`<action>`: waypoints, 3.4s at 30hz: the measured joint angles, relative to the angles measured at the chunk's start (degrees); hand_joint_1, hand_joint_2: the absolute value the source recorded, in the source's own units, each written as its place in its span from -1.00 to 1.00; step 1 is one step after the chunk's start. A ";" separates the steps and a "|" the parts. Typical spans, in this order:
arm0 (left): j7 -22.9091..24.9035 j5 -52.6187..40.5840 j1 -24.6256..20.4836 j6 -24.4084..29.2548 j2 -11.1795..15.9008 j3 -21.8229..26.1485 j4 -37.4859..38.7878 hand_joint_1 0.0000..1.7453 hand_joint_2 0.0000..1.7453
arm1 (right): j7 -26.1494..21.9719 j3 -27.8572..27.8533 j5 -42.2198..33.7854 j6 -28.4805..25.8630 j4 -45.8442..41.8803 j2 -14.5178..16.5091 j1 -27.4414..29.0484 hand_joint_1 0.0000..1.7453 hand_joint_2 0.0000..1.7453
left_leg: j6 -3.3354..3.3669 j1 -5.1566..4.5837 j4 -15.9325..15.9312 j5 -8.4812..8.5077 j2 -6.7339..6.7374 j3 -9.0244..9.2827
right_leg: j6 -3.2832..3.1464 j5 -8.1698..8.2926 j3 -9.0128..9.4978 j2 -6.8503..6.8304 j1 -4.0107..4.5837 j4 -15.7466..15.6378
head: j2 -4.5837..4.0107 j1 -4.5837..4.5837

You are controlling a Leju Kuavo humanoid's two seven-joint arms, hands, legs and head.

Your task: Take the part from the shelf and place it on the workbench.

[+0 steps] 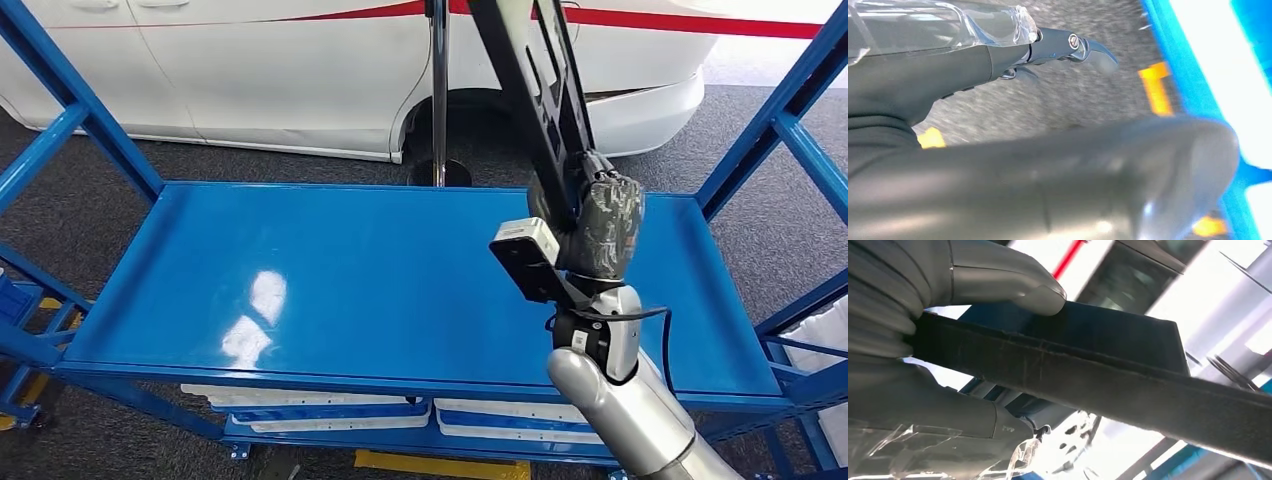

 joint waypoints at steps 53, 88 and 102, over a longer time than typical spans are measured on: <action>19.24 -8.12 -0.17 -2.93 -2.16 2.88 -0.33 -1.00 1.00 | -34.38 -13.88 -82.68 18.98 -13.61 3.00 13.27 1.00 1.00 | -1.81 1.70 0.73 1.03 0.79 -2.09 | 0.71 -0.41 0.05 -1.39 -1.85 0.82 | 0.00 0.21; 21.13 -10.03 -0.72 -1.67 -2.14 2.06 -1.16 -1.00 1.00 | -34.90 -15.24 -81.01 21.11 -9.02 3.84 13.73 1.00 1.00 | -1.02 0.05 17.82 -4.78 -0.32 -10.66 | -0.98 -1.68 3.19 -3.74 -0.62 -1.26 | 0.02 -0.42; 21.15 -11.13 -0.63 -1.60 -2.14 1.84 -1.16 -1.00 1.00 | -35.35 -15.30 -80.41 21.49 -8.74 4.27 14.47 1.00 1.00 | 3.00 -0.84 -0.67 1.69 -0.96 -1.36 | 1.16 -10.18 -5.85 -2.29 -0.27 17.21 | 0.02 -0.32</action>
